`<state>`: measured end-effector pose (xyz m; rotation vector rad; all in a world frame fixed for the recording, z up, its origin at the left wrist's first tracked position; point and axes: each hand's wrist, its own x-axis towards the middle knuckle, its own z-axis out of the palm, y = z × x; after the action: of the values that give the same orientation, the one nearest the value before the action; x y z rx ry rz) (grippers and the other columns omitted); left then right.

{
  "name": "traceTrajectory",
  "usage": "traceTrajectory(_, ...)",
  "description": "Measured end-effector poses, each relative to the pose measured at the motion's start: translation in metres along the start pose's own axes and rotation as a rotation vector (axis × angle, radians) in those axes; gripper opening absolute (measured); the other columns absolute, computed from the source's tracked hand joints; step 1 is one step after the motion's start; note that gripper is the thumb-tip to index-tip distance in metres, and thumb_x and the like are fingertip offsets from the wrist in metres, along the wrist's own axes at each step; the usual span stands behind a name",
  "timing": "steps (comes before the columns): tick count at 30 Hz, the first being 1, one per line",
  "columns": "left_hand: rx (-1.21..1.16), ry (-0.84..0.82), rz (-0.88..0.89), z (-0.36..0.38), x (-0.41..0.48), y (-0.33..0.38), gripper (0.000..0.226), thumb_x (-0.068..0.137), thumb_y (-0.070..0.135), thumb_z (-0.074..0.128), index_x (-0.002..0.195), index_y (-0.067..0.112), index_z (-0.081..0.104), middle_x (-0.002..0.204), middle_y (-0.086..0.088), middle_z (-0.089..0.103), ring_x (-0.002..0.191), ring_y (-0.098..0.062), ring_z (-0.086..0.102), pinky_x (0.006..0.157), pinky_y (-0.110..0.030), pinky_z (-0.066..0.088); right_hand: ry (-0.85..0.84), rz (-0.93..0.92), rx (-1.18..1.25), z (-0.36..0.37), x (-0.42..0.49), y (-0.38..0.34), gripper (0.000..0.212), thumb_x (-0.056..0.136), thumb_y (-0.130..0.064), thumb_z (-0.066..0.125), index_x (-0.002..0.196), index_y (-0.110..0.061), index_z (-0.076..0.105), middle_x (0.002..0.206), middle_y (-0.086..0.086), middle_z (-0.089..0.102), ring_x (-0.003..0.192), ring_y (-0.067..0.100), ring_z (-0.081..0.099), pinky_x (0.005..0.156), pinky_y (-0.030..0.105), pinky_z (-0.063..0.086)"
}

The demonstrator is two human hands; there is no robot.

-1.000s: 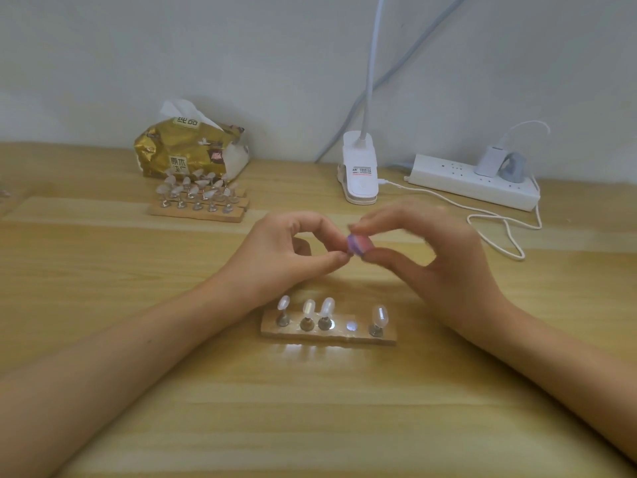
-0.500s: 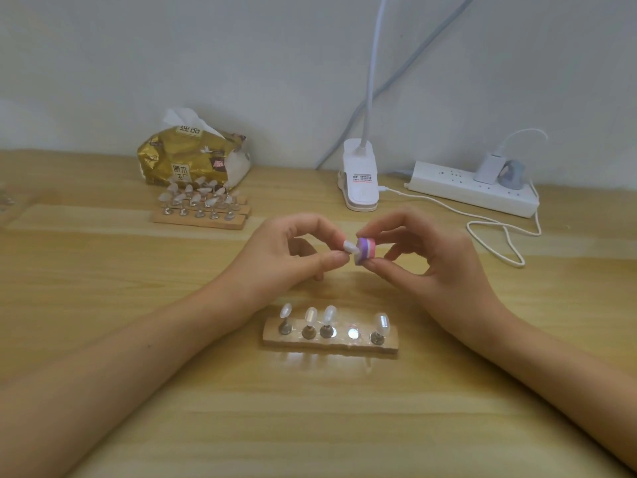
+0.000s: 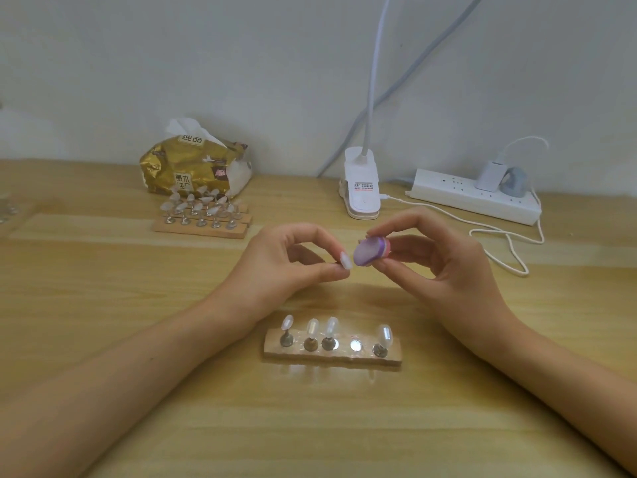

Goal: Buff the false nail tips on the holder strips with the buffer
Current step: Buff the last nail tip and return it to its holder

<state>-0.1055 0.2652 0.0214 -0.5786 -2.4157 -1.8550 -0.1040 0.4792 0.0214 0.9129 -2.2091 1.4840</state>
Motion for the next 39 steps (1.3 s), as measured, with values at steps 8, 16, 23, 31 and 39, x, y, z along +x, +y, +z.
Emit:
traceTrajectory(8, 0.017, 0.047, -0.03, 0.0012, -0.0011, 0.0018, 0.013, 0.075, 0.013, 0.082, 0.079, 0.019, 0.071, 0.076, 0.009, 0.072, 0.066, -0.012, 0.071, 0.052, -0.017, 0.046, -0.008, -0.079, -0.069, 0.0031, 0.0031, -0.0034, 0.024, 0.087, -0.01, 0.067, 0.111, -0.008, 0.066, 0.107, 0.006, 0.069, 0.101, 0.014, 0.072, 0.09, 0.03, 0.058)
traceTrajectory(16, 0.016, 0.048, -0.04, 0.0016, -0.0005, 0.0025, 0.021, 0.075, 0.011, 0.082, 0.066, 0.024, 0.067, 0.066, -0.006, 0.072, 0.067, -0.015, 0.072, 0.056, -0.017, 0.046, -0.027, -0.128, -0.142, 0.0084, 0.0042, -0.0034, 0.021, 0.086, -0.002, 0.072, 0.106, -0.007, 0.067, 0.1, 0.001, 0.071, 0.097, 0.009, 0.072, 0.088, 0.026, 0.058)
traceTrajectory(23, 0.055, 0.066, -0.015, 0.0024, 0.0003, 0.0021, 0.023, 0.075, 0.012, 0.082, 0.066, 0.027, 0.067, 0.07, -0.003, 0.073, 0.069, -0.012, 0.068, 0.055, -0.02, 0.045, -0.024, -0.153, -0.151, 0.0058, 0.0024, -0.001, 0.022, 0.084, 0.001, 0.073, 0.105, -0.004, 0.067, 0.103, 0.005, 0.07, 0.1, 0.013, 0.071, 0.089, 0.028, 0.058)
traceTrajectory(31, 0.047, 0.053, 0.021, 0.0036, 0.0, 0.001, 0.02, 0.075, 0.005, 0.08, 0.07, 0.019, 0.067, 0.067, 0.004, 0.071, 0.065, -0.006, 0.07, 0.055, -0.008, 0.043, -0.023, -0.146, -0.136, 0.0063, 0.0028, -0.0014, 0.022, 0.085, -0.001, 0.074, 0.105, -0.007, 0.067, 0.101, 0.002, 0.07, 0.099, 0.015, 0.071, 0.089, 0.028, 0.058)
traceTrajectory(39, 0.038, 0.04, 0.03, 0.0048, -0.0001, 0.0013, 0.017, 0.076, 0.005, 0.08, 0.071, 0.014, 0.066, 0.063, 0.005, 0.07, 0.061, -0.01, 0.069, 0.058, -0.01, 0.045, -0.018, -0.143, -0.128, 0.0066, 0.003, -0.0008, 0.023, 0.085, 0.003, 0.074, 0.106, -0.004, 0.067, 0.099, 0.003, 0.071, 0.098, 0.016, 0.072, 0.089, 0.031, 0.059)
